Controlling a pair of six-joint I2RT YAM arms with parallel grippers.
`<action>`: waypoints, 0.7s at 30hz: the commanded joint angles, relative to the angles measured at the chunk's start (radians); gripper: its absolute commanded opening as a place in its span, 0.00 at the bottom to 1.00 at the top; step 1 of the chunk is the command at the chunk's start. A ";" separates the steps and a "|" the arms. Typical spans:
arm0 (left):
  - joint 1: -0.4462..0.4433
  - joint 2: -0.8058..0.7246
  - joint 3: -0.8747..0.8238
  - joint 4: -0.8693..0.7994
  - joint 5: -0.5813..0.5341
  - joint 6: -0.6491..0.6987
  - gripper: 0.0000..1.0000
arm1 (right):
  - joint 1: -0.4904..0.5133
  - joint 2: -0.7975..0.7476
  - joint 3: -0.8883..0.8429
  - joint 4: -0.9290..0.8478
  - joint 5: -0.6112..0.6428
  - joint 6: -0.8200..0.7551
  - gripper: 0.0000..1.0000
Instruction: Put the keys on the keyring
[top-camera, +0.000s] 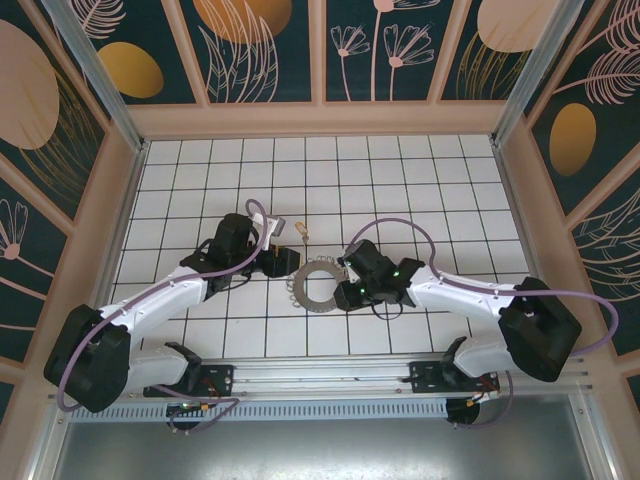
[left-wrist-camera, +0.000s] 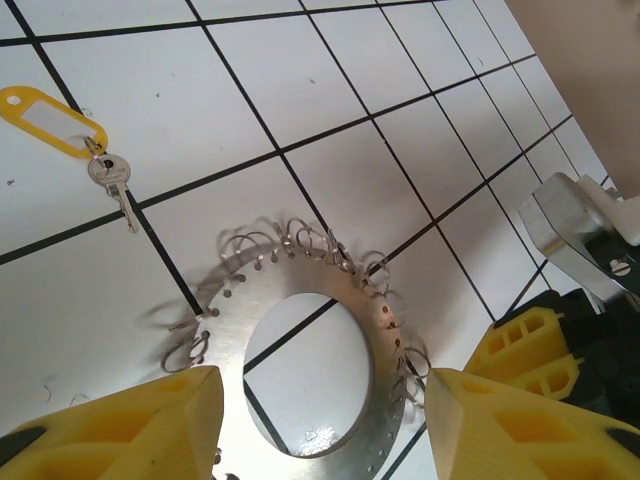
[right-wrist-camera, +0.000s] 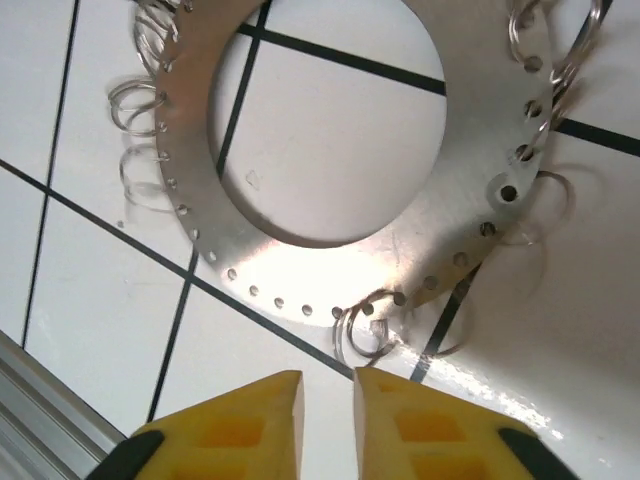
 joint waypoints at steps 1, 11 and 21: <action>0.007 -0.023 0.014 -0.003 0.008 0.015 0.55 | 0.010 -0.010 0.047 -0.064 0.075 -0.006 0.26; 0.007 -0.032 0.012 -0.006 0.009 0.011 0.55 | 0.085 0.057 0.094 -0.070 0.126 -0.076 0.30; 0.007 -0.043 0.017 -0.020 -0.004 0.023 0.56 | 0.050 0.137 0.118 -0.046 0.103 -0.144 0.41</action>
